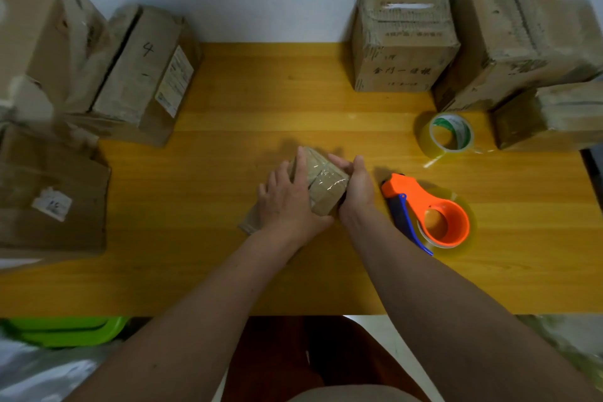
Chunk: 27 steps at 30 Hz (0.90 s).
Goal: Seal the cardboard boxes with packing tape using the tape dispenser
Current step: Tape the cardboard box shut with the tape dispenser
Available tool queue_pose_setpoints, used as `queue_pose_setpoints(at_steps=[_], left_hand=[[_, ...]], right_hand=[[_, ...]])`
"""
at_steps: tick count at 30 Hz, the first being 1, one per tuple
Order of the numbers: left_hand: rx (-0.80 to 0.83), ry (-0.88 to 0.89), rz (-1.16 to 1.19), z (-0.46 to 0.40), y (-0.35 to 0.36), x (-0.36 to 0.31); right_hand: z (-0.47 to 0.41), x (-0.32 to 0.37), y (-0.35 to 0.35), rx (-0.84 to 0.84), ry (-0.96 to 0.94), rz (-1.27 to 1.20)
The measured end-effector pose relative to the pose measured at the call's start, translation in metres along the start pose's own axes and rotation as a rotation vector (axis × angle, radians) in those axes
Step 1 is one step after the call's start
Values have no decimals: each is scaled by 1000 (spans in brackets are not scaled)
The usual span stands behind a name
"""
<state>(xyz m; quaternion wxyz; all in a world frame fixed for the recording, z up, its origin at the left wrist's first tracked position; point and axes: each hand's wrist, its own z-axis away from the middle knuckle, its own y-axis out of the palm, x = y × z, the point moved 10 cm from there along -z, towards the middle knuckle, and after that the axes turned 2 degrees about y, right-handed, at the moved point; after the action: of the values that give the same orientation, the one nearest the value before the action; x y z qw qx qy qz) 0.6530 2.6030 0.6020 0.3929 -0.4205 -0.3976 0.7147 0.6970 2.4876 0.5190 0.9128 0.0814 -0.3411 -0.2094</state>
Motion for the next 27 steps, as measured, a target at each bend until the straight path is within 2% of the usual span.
queue_pose_setpoints(at_steps=[2,4,6,8,9,11,13,16,17,20,23,25,27], left_hand=[[-5,3,4,0,0,-1],[-6,-2,10,1,-1,-1],[-1,-1,16,1,-2,-1],[-6,-4,21,2,-2,0],[-15,-13,23,2,-2,1],[-13,-31,47,4,-3,2],[-1,-45,71,4,-2,3],[2,-73,99,6,-3,5],[-1,-78,107,6,-3,7],[-21,-54,111,5,-4,7],[-5,-36,99,4,-3,6],[1,-35,94,3,-4,7],[6,-38,89,1,-4,7]], right_hand=[[-5,-5,-7,-10,-13,11],[-9,3,-16,-64,-119,178],[-2,27,-22,-145,-267,352],[16,55,-28,-217,-474,415],[29,65,-22,-184,-582,499],[49,60,2,28,-670,718],[52,48,10,193,-593,749],[43,56,6,235,-473,675],[42,61,9,223,-504,764],[41,56,37,254,-653,1263],[33,52,70,198,-577,1653],[23,48,84,226,-440,1734],[13,40,89,299,-299,1661]])
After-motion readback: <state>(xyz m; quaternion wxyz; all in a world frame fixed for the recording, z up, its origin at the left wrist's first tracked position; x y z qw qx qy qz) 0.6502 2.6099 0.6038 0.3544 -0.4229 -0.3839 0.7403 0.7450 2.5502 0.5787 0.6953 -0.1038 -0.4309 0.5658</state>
